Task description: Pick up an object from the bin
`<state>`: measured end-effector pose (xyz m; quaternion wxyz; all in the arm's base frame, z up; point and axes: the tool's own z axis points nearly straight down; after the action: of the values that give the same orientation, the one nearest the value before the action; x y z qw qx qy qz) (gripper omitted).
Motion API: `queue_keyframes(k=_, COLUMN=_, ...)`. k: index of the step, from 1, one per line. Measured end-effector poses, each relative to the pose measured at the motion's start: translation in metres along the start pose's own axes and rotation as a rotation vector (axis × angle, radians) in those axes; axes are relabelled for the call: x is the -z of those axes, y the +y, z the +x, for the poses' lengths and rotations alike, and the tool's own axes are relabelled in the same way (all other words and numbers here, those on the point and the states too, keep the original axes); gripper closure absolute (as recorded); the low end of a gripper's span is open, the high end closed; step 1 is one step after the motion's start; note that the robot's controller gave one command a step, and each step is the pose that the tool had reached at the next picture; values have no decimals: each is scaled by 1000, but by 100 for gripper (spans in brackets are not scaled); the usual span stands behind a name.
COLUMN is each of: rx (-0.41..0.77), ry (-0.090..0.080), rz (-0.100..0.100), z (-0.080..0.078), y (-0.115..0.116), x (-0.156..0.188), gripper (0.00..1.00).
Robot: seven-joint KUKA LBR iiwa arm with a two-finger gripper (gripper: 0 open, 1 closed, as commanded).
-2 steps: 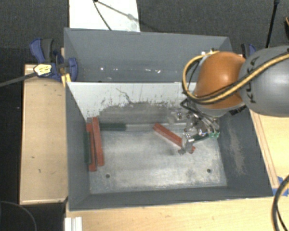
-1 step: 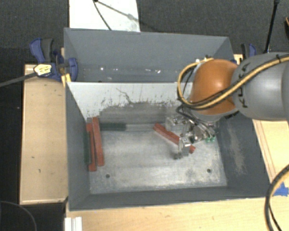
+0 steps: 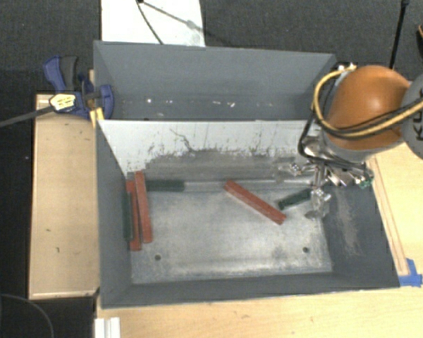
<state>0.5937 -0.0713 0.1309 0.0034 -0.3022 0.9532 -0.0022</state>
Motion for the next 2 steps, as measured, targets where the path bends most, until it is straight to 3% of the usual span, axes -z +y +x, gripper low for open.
queue_keyframes(k=1, rx=-141, ry=7, rz=-9, z=-2, y=7, x=-63, gripper=0)
queue_keyframes(k=2, rx=-144, ry=3, rz=-7, z=-3, y=6, x=-60, gripper=100)
